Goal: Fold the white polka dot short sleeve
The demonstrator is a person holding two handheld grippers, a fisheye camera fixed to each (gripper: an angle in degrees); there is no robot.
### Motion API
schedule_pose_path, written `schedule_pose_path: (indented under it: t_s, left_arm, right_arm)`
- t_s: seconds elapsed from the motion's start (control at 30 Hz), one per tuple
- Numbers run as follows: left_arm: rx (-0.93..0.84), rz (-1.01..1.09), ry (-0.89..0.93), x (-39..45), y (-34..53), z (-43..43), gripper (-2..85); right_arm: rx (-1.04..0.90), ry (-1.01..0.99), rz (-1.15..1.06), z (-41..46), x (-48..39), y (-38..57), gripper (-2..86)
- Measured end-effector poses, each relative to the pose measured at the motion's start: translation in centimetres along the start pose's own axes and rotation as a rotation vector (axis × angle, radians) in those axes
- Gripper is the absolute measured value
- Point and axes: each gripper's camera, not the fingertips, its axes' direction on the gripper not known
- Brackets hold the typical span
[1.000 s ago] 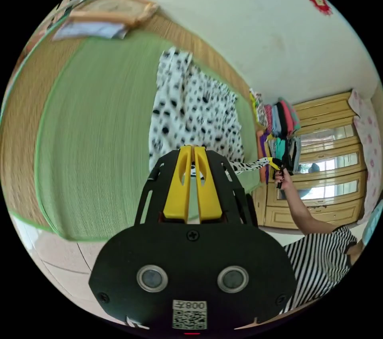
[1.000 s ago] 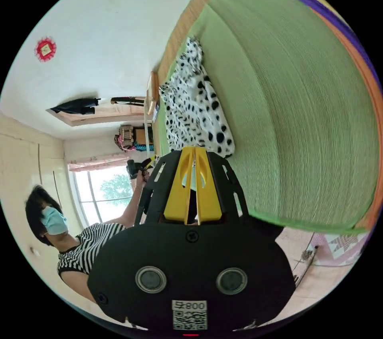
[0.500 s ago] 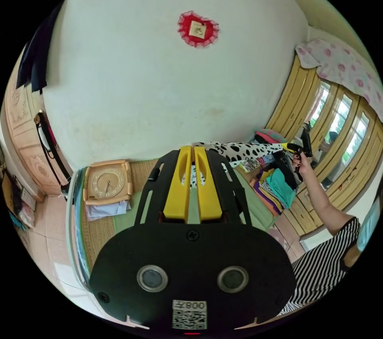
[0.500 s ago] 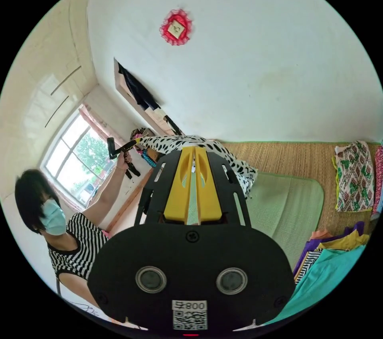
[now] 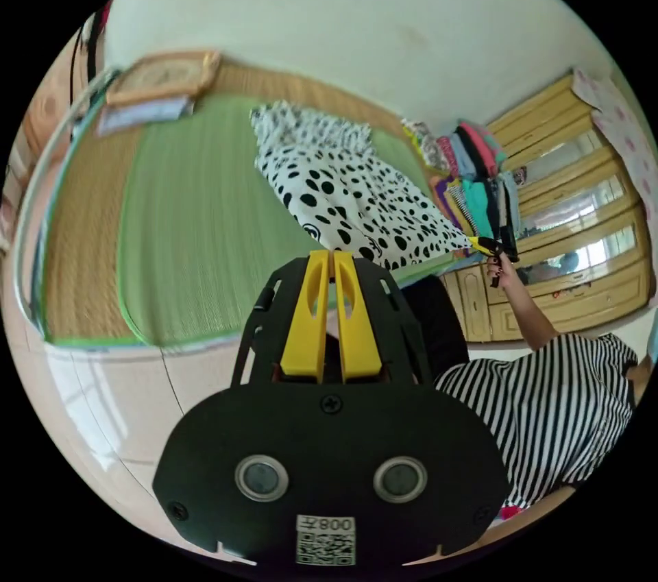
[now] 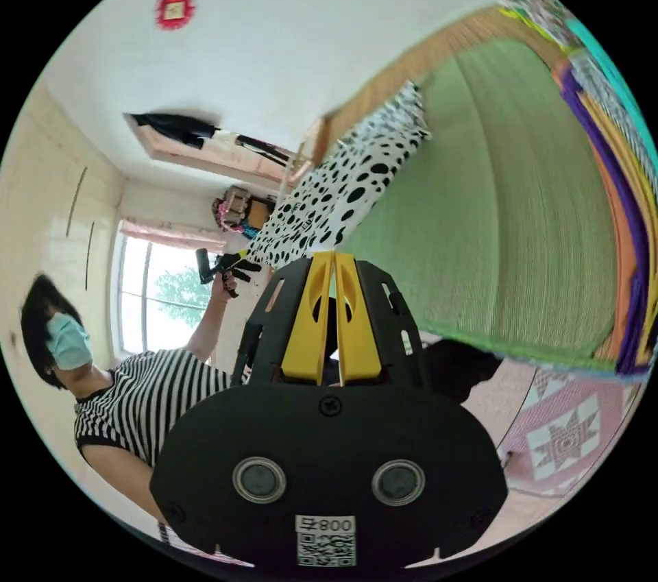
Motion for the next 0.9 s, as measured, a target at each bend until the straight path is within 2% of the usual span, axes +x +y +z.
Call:
schedule_pose_path:
  t_s: [0.13, 0.5, 0.73, 0.9]
  left_arm:
    - [-0.119, -0.175, 0.054, -5.4, 2.6, 5.4, 0.9]
    - [-0.182, -0.214, 0.051, -11.9, 1.9, 6.9, 1.8]
    - [-0.069, -0.264, 0.136, -17.5, 0.8, 3.7, 4.7]
    - [0.049, -0.258, 0.199, -21.7, -4.0, 1.0, 6.6]
  right_arm:
    - [-0.063, -0.016, 0.189, 3.8, 6.9, 3.7, 0.2]
    - [-0.1, 0.004, 0.26, 6.9, 10.9, 4.4, 0.2]
    - [-0.023, -0.047, 0.286, 6.5, 13.3, 4.9, 0.2]
    - [0.098, -0.097, 0.237, 5.2, 13.6, 3.1, 0.9]
